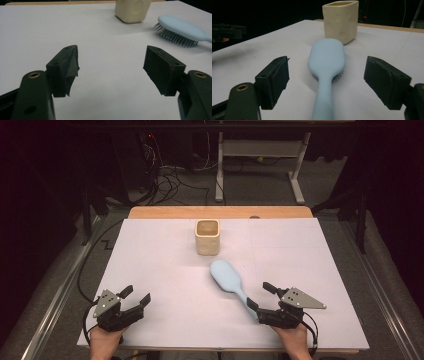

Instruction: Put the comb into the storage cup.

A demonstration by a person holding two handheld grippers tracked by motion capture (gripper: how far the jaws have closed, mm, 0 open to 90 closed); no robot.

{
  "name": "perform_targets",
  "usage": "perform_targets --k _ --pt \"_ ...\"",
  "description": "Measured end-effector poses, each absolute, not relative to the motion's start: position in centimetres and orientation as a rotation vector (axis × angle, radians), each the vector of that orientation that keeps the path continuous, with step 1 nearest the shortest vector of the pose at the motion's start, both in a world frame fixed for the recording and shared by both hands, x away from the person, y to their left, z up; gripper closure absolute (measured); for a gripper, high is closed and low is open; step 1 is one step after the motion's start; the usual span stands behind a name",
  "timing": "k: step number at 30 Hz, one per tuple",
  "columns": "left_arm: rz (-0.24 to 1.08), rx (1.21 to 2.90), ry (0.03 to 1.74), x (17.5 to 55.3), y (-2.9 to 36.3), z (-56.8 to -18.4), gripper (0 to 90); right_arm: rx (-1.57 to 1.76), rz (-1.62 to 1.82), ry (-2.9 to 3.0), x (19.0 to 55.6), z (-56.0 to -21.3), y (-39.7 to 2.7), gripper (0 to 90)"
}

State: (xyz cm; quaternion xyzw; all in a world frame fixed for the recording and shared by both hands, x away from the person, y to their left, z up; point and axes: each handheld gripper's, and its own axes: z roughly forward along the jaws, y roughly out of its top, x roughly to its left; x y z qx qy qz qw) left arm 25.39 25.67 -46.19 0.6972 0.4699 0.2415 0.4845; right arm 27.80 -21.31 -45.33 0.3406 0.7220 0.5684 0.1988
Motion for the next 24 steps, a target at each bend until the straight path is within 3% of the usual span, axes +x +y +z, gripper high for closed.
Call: perform_targets --k 24 --pt "0.586 1.694 1.147 25.4 25.7 -46.2 28.8 0.984 1.593 2.161 28.4 -44.4 -19.0 23.7"
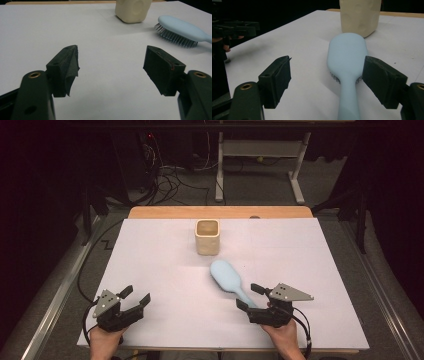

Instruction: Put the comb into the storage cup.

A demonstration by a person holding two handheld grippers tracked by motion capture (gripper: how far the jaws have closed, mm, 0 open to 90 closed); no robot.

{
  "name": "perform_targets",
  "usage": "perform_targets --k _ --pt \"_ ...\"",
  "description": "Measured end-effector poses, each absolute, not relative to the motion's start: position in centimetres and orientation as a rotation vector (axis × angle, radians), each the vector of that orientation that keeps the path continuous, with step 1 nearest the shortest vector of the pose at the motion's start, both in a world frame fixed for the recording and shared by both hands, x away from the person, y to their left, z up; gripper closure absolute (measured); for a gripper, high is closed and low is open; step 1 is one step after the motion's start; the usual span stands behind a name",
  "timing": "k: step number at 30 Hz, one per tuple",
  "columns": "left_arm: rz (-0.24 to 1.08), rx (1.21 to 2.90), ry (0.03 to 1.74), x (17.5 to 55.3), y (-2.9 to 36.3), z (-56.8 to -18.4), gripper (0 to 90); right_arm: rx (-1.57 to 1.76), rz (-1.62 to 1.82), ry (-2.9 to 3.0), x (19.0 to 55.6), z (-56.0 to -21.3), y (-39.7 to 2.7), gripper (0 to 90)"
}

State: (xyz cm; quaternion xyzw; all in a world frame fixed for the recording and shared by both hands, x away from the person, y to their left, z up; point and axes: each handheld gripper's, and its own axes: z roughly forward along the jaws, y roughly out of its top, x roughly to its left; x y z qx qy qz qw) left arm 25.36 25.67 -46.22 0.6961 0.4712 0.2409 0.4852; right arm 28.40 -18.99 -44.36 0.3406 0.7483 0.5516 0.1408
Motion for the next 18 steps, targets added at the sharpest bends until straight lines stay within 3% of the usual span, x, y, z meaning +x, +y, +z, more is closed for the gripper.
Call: perform_targets --k 5,9,18 --pt "0.585 1.69 1.148 25.3 25.7 -46.2 28.7 0.979 1.527 2.198 28.6 -44.2 -18.5 25.7" --pt "0.587 1.693 1.147 25.3 25.7 -46.2 28.7 0.945 1.513 2.206 28.5 -43.8 -18.3 34.2" --pt "0.585 1.694 1.142 25.3 25.7 -46.2 28.7 0.95 1.374 2.339 29.5 -43.3 -17.2 37.2"
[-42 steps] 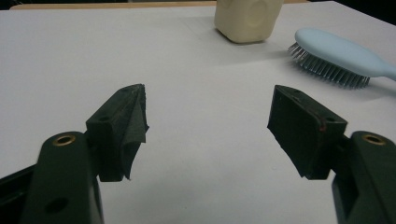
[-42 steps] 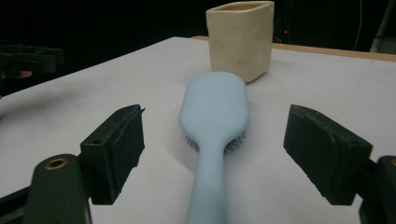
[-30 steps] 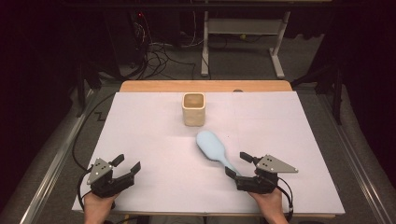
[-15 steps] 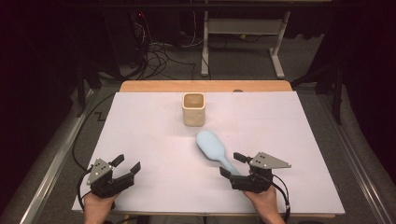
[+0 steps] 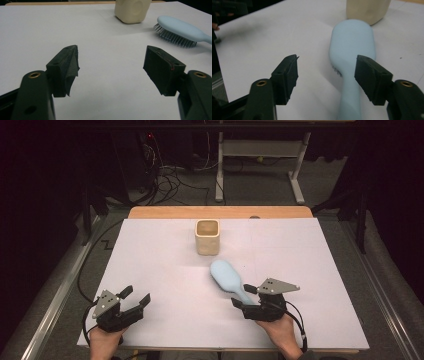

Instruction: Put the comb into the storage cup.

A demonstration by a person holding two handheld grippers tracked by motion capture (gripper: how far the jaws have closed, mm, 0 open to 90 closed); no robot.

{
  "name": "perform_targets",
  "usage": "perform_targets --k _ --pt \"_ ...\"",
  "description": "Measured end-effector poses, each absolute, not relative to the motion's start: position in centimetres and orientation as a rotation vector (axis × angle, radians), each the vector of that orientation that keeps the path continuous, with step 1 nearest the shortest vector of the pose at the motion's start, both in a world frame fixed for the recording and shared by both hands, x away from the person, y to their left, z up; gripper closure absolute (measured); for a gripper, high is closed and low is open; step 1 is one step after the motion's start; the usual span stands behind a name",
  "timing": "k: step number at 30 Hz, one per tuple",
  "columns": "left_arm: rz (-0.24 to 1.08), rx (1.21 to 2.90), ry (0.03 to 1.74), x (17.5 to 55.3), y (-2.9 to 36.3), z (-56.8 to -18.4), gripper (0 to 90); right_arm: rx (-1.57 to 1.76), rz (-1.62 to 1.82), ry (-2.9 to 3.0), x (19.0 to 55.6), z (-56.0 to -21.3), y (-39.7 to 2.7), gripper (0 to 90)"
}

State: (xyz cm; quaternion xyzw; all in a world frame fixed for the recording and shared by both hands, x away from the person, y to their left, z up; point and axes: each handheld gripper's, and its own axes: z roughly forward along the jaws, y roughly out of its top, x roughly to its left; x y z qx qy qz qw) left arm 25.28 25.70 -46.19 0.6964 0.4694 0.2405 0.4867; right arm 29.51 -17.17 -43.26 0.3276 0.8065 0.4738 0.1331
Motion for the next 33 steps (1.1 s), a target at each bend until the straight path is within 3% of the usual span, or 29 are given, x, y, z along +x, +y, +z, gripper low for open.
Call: perform_targets --k 12,33 --pt "0.581 1.694 1.143 25.2 25.6 -46.2 28.8 0.931 1.109 2.471 30.5 -41.9 -16.0 42.1" --pt "0.582 1.694 1.141 25.2 25.6 -46.2 28.7 1.058 0.783 2.613 33.5 -42.1 -14.9 43.1"
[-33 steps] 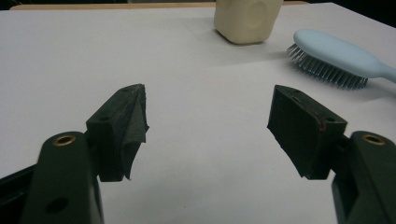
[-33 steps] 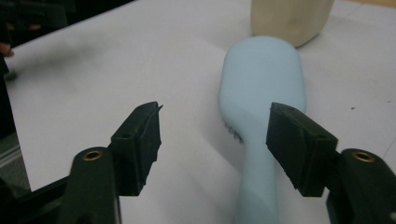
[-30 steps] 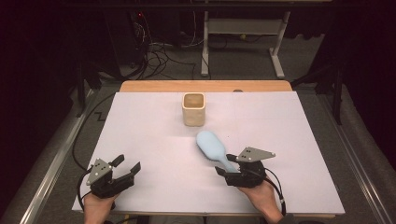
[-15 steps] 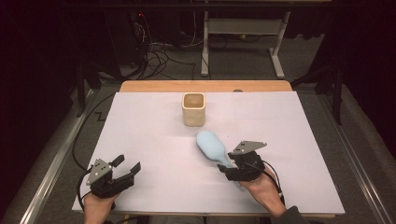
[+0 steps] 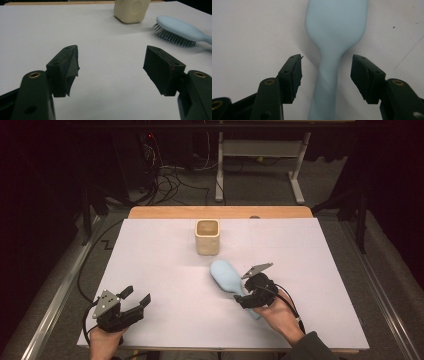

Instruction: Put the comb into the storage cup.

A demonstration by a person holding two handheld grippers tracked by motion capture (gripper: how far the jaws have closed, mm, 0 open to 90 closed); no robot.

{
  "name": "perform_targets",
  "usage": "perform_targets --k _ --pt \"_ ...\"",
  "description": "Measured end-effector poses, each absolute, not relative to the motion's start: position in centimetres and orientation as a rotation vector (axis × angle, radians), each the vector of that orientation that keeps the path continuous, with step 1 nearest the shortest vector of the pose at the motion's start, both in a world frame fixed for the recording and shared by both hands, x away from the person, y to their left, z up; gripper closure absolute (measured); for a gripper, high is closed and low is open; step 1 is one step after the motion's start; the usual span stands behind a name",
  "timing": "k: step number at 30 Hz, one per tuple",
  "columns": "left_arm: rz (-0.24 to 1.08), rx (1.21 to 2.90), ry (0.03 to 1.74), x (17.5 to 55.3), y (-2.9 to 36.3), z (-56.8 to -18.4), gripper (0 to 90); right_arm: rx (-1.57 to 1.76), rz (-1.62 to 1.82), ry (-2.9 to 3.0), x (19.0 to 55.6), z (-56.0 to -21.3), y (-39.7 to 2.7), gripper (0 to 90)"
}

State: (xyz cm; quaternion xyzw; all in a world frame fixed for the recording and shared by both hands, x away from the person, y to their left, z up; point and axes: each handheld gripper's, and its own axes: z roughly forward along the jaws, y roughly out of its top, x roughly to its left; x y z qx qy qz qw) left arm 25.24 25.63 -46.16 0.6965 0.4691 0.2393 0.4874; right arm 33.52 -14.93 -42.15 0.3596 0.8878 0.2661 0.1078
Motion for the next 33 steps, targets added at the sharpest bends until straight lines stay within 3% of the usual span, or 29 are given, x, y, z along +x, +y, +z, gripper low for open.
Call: perform_targets --k 33 --pt "0.579 1.696 1.138 25.2 25.6 -46.2 28.8 1.142 0.552 2.677 35.8 -43.9 -13.0 50.7"
